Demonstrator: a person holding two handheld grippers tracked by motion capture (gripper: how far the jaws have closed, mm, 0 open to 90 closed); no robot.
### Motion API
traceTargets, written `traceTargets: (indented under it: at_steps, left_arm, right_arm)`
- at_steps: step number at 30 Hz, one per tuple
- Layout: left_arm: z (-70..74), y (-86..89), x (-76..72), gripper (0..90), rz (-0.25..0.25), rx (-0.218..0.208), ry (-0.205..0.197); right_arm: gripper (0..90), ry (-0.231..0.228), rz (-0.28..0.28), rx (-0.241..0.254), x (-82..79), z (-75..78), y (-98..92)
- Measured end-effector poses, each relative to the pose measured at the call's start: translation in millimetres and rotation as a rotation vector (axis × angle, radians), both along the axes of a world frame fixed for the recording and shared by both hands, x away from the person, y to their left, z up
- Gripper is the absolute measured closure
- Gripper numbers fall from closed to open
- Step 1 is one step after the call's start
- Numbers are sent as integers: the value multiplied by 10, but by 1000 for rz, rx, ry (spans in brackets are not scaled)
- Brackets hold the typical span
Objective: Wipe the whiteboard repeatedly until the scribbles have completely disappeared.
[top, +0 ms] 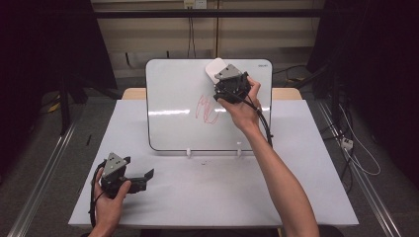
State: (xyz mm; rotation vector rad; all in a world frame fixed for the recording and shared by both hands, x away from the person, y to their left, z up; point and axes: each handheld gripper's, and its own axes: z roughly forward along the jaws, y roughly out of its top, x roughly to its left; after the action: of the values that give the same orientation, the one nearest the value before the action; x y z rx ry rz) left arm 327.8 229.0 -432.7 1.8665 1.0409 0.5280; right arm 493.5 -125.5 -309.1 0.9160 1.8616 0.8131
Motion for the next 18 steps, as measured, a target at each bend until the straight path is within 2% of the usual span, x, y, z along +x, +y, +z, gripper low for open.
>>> traceTargets:
  at_steps: [3, 6, 18]
  left_arm:
    - [4, 0, 0, 48, -2, 4, 0]
    - [5, 0, 0, 48, 0, 5, -2]
    - [4, -10, 7, 48, 4, 12, 0]
  right_arm:
    - [319, -13, -6, -9, -17, -16, 18]
    - [319, -7, -4, -5, -39, -48, 19]
    - [319, 6, 36, -32, -240, -313, 108]
